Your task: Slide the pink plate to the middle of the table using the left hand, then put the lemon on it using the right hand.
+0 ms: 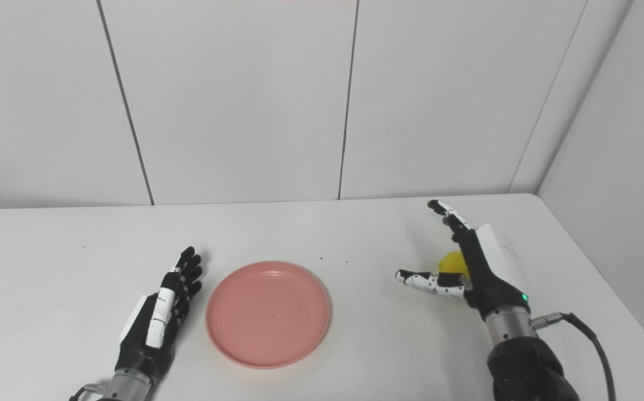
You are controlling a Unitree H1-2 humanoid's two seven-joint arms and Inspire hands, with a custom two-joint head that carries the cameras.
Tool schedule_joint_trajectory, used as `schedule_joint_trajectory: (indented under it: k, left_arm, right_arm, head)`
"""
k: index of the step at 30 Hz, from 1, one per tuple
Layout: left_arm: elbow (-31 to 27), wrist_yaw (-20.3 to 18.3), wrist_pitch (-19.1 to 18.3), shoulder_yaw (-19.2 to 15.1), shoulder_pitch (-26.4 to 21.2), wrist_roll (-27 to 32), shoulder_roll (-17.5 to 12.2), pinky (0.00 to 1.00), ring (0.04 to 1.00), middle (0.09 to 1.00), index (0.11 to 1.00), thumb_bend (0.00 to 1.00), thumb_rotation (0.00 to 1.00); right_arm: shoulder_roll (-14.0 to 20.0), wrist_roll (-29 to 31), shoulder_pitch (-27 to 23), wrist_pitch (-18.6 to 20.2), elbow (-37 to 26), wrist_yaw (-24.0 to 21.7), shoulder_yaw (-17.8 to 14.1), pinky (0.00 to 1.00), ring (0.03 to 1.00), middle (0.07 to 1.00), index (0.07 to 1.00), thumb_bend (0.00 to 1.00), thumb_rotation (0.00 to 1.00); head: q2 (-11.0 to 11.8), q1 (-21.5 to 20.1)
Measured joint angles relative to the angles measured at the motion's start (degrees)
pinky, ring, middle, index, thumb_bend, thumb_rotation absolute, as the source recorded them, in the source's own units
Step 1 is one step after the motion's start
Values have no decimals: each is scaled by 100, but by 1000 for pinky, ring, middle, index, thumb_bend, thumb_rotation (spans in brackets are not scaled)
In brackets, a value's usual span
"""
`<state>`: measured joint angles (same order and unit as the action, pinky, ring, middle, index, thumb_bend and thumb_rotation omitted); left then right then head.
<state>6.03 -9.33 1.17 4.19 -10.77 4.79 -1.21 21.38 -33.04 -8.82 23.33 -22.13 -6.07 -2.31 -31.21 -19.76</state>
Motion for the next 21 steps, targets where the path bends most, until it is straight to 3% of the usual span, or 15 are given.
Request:
schedule_joint_trajectory:
  k: [4, 13, 21]
  left_arm:
    - [60, -89, 1, -17, -42, 94, -19, 1000, 1000, 1000, 1000, 774, 1000]
    - [149, -155, 146, -128, -87, 182, -50, 1000, 1000, 1000, 1000, 762, 1000]
    - [141, -204, 184, -133, -89, 243, -68, 1000, 1000, 1000, 1000, 765, 1000]
  right_arm:
    - [186, -179, 0, 48, 208, -55, -21, 753, 854, 887, 874, 877, 264]
    - [547, -247, -53, 197, 491, -331, -135, 752, 850, 875, 868, 882, 155]
    - [709, -445, -100, 309, 701, -379, -136, 737, 856, 883, 875, 888, 195]
  head:
    - [36, -124]
    - [-17, -116]
    - [-17, -124]
